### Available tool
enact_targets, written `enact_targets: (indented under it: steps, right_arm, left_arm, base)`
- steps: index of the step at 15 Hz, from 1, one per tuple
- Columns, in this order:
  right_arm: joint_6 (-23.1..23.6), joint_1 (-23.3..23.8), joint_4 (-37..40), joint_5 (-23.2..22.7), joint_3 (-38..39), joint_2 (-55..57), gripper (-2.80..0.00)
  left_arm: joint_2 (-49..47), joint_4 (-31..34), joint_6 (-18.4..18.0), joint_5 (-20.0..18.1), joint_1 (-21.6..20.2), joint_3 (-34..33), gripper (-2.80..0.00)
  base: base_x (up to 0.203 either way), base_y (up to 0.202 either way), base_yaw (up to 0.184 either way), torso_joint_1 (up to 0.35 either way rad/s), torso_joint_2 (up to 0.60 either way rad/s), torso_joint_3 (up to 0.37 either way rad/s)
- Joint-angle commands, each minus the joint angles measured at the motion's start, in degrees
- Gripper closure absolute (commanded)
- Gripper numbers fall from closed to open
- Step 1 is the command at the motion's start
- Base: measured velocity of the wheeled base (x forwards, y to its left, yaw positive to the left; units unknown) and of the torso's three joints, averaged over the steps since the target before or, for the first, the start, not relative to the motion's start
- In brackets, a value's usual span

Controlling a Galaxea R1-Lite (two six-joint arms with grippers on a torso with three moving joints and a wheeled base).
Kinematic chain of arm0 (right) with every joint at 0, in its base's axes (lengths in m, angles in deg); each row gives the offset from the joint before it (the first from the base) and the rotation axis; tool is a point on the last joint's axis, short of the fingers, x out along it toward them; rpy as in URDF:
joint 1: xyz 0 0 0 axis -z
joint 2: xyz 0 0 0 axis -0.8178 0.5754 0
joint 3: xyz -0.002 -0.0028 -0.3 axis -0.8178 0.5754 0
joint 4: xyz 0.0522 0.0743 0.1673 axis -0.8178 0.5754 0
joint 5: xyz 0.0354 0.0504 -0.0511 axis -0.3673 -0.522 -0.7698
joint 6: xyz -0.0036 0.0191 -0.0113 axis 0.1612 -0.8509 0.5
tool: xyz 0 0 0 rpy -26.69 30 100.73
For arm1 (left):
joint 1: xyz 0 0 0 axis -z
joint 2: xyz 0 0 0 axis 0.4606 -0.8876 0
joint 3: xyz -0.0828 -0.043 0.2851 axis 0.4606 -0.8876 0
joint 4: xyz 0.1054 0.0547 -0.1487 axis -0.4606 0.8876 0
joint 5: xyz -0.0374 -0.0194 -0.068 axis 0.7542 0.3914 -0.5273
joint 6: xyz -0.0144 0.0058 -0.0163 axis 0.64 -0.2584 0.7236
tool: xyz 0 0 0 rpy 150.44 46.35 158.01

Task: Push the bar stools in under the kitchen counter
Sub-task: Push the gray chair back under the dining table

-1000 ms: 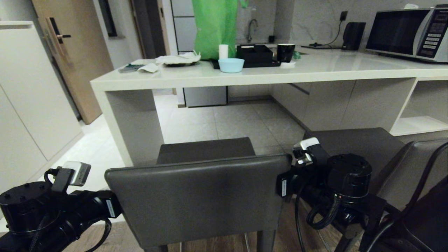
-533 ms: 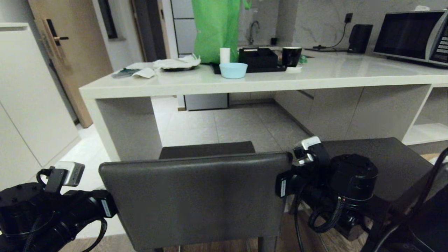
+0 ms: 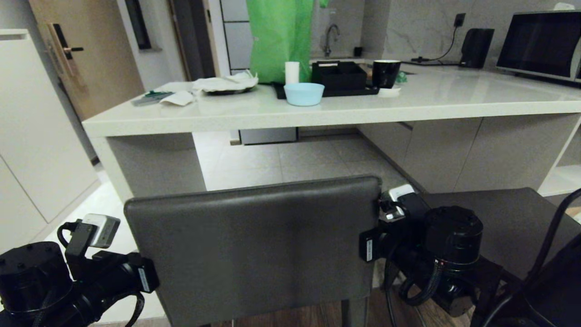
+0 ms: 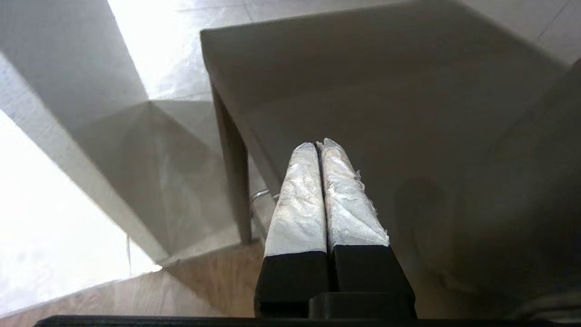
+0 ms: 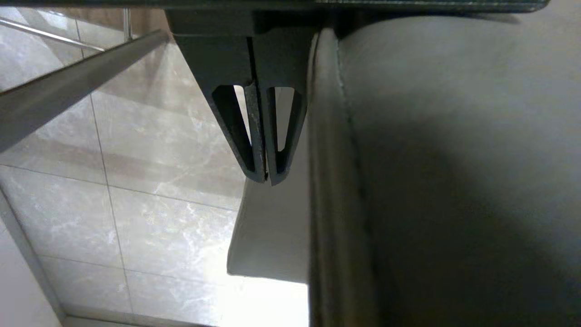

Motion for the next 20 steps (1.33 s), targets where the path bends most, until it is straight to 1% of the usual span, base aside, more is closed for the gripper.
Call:
enact_targets:
  steps: [1, 7, 14, 17, 19, 20]
  right_arm:
    - [0.00, -0.29, -0.36, -0.41, 0.17, -0.27, 0.00]
    - [0.08, -0.29, -0.36, -0.42, -0.16, -0.19, 0.00]
    - [-0.09, -0.20, -0.36, -0.38, -0.25, 0.07, 0.00]
    - [-0.18, -0.29, -0.36, -0.33, 0.08, 0.16, 0.00]
    - [-0.18, -0.29, -0.30, -0.33, 0.27, 0.16, 0.00]
    - [-0.19, -0.21, -0.28, -0.33, 0.57, 0.23, 0.00]
  left_arm:
    - [0.50, -0.84, 0.23, 0.15, -0.02, -0.44, 0.00]
    - [-0.12, -0.84, 0.16, 0.16, -0.03, -0.26, 0.00]
    - [-0.08, -0.84, -0.03, 0.16, -0.03, 0.00, 0.00]
    - [-0.03, -0.84, -0.82, 0.16, 0.06, -0.09, 0.00]
    - [0.15, -0.84, -1.01, 0.08, 0.42, -0.18, 0.00]
    - [0.15, -0.84, -1.15, 0.16, 0.58, -0.19, 0.00]
  base:
    - [0.000, 0.000, 0.000, 0.000, 0.00, 0.000]
    - [-0.013, 0.000, 0.000, 0.002, 0.00, 0.000]
    - [-0.200, 0.000, 0.000, -0.001, 0.01, -0.001]
    - [-0.202, 0.000, 0.000, 0.004, 0.00, 0.002]
    - [-0.150, 0.000, -0.001, -0.002, 0.00, -0.001]
    - [0.000, 0.000, 0.000, 0.000, 0.00, 0.000]
